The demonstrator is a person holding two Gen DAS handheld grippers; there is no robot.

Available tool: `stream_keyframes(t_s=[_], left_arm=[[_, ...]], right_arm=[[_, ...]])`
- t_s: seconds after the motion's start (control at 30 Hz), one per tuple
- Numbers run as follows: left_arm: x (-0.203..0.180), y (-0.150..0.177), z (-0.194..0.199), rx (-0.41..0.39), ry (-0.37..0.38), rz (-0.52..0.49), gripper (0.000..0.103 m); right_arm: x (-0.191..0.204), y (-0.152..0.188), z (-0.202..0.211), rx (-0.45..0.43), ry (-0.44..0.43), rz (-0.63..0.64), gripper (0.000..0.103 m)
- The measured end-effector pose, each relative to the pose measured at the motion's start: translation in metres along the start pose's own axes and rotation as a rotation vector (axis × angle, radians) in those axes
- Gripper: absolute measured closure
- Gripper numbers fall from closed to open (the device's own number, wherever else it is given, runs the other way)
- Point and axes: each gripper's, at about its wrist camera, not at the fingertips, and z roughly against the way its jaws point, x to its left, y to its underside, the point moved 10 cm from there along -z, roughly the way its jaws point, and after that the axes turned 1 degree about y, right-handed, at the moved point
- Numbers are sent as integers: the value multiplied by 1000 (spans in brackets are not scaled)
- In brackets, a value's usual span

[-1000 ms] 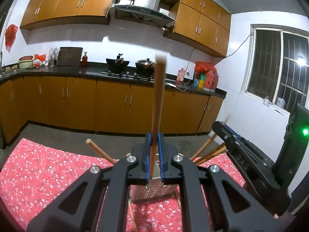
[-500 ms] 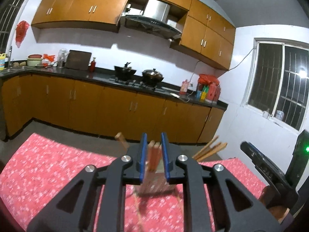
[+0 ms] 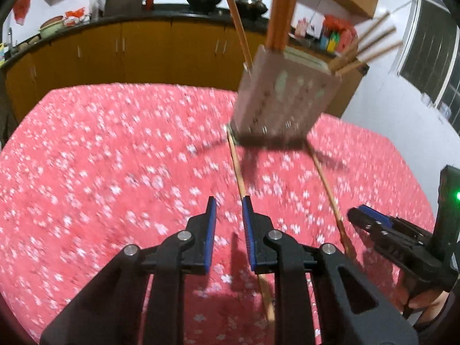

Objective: Organize utensils
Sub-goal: 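Lower to the last chopsticks and close the right tool on one while the left tool grasps another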

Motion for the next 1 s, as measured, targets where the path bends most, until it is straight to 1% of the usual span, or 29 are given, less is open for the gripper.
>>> stream_keyframes(t_s=[0.03,0.1,0.13,0.2,0.27,0.4,0.47,0.63,0.67,0.73,0.8,0.93,1.0], left_arm=[[0,4,-3,7,0,-2,78],[-5,11,-7,16,0,-7,76],[-7,13,-8,21,-1,-12,76],[-10,15,-11,28,-1,-19,76],[-12,21,-13,39,-2,-23,76],[-17,27,-23,58,7,-28,76],[-21,31,-25,66,7,-39,76],[-26,40,-35,90,-33,-78,76],[-26,42,-36,95,-42,-84,77],[-25,43,-38,93,-64,-96,88],[-21,42,-39,90,-81,-104,94],[-4,34,-41,86,-108,-81,95],[10,28,-41,82,-135,-68,95]], right_arm=[[1,3,-4,10,6,7,73],[1,9,-10,17,29,22,74],[0,8,-11,4,49,34,76],[-3,11,-13,-6,85,51,94],[-13,10,-14,-10,84,29,95],[-40,5,-13,-25,135,-47,95],[-48,3,-11,-24,138,-73,96],[-54,4,-9,-26,137,-79,95],[-54,4,-8,-26,137,-78,95],[-53,4,-7,-26,134,-75,95],[-50,5,-6,-25,130,-69,95],[-45,3,-9,-24,126,-53,95],[-44,1,-11,-24,124,-43,95]])
